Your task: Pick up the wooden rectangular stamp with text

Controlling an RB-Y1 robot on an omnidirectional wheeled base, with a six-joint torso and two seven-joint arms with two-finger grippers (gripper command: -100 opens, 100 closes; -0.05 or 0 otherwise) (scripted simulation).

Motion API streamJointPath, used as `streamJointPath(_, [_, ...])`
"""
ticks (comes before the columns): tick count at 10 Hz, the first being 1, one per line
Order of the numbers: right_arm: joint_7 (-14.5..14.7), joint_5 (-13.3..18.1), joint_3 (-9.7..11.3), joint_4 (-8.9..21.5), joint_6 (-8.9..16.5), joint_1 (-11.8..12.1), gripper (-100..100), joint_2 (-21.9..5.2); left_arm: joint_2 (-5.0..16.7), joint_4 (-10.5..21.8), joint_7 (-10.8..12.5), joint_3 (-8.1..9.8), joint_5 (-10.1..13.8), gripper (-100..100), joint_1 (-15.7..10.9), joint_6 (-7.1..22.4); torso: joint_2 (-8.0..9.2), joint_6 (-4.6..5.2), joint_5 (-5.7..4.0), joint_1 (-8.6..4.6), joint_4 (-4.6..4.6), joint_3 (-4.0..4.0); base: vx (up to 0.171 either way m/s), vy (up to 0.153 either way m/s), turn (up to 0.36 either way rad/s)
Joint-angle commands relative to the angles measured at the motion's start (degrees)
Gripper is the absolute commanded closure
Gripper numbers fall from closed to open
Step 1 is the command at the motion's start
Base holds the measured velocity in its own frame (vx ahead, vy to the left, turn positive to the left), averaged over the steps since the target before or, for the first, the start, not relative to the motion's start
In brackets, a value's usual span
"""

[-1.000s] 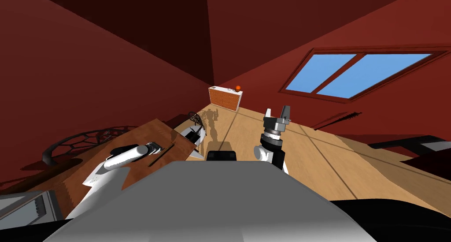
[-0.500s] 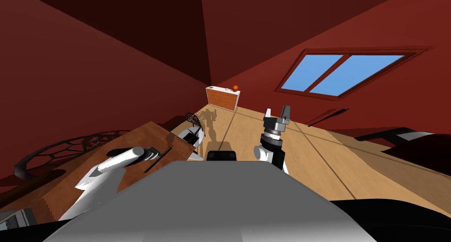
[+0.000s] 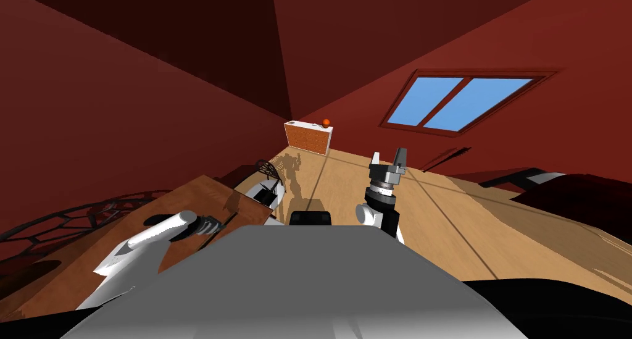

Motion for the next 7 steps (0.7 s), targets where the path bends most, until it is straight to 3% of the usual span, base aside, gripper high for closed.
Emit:
streamJointPath(1, [0.0, 0.0, 0.0, 0.0, 0.0, 0.0, 0, 0.0, 0.4, 0.7, 0.2, 0.22, 0.2, -100, 0.0, 2.2, 0.0, 0.0, 0.0, 0.0, 0.0, 0.0, 0.012, 0.029, -0.054])
streamJointPath(7, [0.0, 0.0, 0.0, 0.0, 0.0, 0.0, 0, 0.0, 2.1, 7.1, 0.3, 1.08, 1.0, -100, -0.4, 9.8, 0.01, -0.01, 0.0, -0.01, 0.0, 0.0, 0.01, 0.032, -0.076])
